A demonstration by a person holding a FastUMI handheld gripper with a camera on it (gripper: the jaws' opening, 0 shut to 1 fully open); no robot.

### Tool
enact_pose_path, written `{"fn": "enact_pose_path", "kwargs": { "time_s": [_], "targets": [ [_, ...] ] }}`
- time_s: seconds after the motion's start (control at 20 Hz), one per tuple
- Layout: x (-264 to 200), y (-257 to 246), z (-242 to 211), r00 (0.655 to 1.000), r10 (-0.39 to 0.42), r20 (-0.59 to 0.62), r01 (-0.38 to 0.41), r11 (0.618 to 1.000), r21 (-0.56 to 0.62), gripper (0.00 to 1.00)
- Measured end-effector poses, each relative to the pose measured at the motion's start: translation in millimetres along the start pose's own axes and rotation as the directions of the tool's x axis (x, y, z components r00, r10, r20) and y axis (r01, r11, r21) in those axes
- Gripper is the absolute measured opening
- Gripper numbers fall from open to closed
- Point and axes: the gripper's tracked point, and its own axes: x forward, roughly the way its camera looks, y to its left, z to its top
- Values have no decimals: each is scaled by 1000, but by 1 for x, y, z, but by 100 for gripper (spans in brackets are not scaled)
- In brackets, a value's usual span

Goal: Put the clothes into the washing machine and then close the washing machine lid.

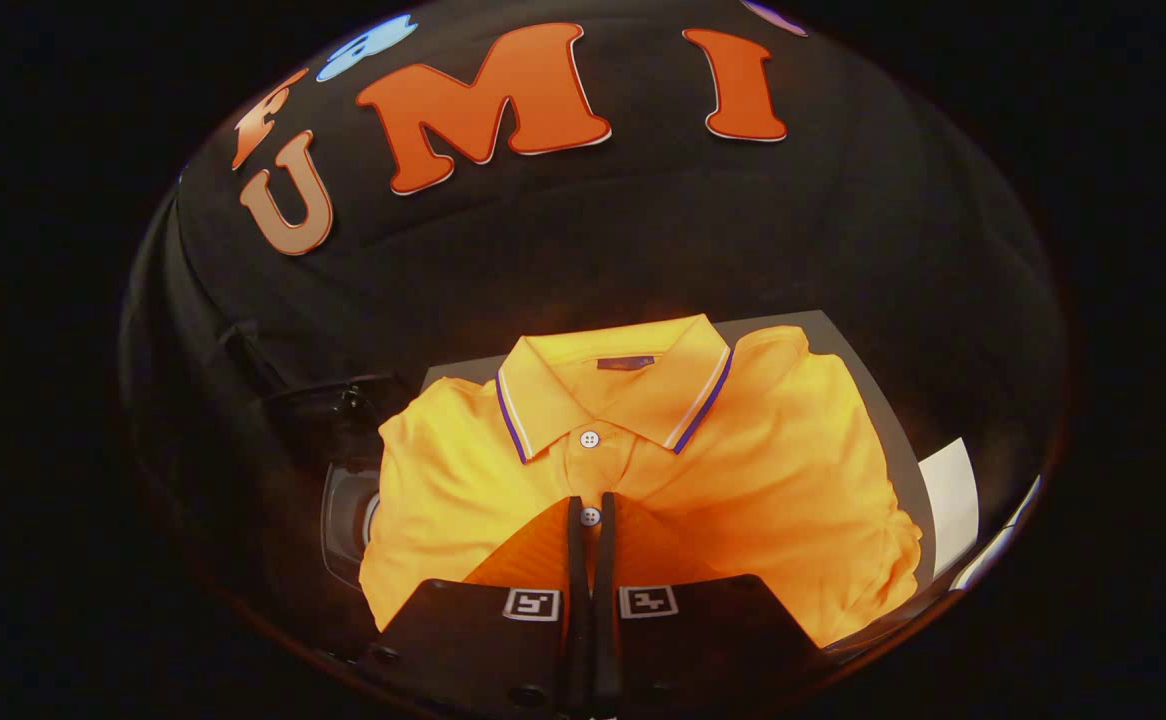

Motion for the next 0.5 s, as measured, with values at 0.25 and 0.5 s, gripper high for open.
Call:
{"fn": "enact_pose_path", "kwargs": {
  "time_s": [0.25, 0.5],
  "targets": [
    [-19, 5, 26, 996, 57, 69, -57, 998, 8, 8],
    [-40, 26, 44, 984, 126, 125, -125, 992, -11, 8]
  ]
}}
